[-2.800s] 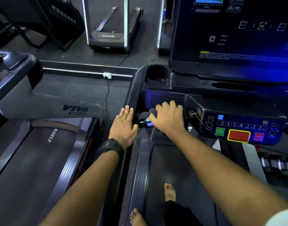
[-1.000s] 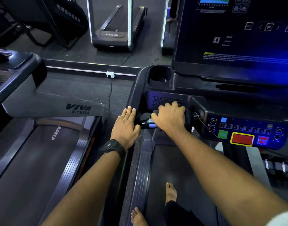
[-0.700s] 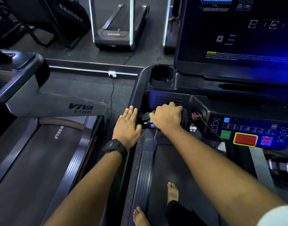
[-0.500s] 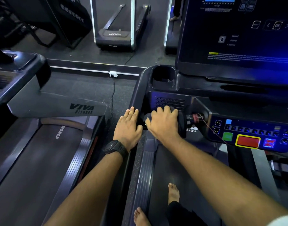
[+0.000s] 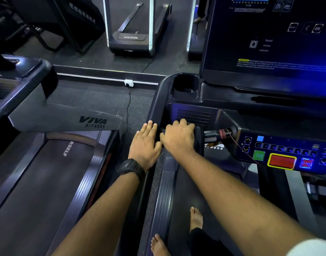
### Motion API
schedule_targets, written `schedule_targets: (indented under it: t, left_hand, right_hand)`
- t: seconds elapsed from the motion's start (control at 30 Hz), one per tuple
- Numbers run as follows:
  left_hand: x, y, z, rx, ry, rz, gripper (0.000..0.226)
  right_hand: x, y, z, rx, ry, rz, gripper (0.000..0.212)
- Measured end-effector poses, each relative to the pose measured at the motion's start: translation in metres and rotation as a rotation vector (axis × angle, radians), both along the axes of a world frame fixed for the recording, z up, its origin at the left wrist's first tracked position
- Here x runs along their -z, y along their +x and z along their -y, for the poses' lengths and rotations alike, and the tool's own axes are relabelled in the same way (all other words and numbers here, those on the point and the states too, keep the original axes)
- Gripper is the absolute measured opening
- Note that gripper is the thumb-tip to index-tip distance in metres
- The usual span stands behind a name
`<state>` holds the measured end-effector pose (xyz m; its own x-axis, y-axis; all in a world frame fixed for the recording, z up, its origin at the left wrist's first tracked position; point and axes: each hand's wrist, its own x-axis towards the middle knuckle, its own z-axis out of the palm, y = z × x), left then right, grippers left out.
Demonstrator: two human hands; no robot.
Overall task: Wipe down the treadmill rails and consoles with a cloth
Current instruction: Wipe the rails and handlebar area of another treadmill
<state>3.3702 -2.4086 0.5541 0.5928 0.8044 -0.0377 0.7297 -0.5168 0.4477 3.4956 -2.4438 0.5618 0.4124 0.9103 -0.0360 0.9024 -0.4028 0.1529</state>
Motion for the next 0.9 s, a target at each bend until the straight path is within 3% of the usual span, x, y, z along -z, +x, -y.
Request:
schedule_targets:
  t: [0.13, 0.2, 0.3, 0.43, 0.57, 0.8, 0.9]
  left_hand:
    - [0.002, 0.001, -0.003, -0.013, -0.004, 0.022, 0.063]
    - [0.002, 0.000, -0.003, -0.016, -0.006, 0.031, 0.066]
    - [0.003, -0.001, -0.001, -0.010, 0.001, 0.025, 0.074]
    - [0.004, 0.000, -0.004, -0.011, 0.006, 0.034, 0.064]
    - [0.005, 0.000, -0.003, -0.013, 0.005, 0.028, 0.065]
    - [0.005, -0.001, -0.002, 0.002, 0.009, 0.005, 0.065]
    - [0.005, -0.001, -0.001, 0.010, 0.013, -0.013, 0.066]
  right_hand:
    - [0.011, -0.006, 0.024, -0.119, 0.012, 0.076, 0.035]
    - [-0.001, 0.007, 0.000, -0.154, -0.035, -0.038, 0.042]
    - [-0.013, 0.020, -0.029, -0.044, -0.189, -0.226, 0.051]
    - [0.005, 0.006, 0.013, -0.083, 0.080, 0.010, 0.043]
    - [0.028, 0.012, 0.031, -0.222, 0.295, 0.083, 0.048]
    - [0.053, 0.023, 0.048, -0.373, 0.378, 0.203, 0.066]
    - [0.058, 0.022, 0.052, -0.360, 0.353, 0.261, 0.064]
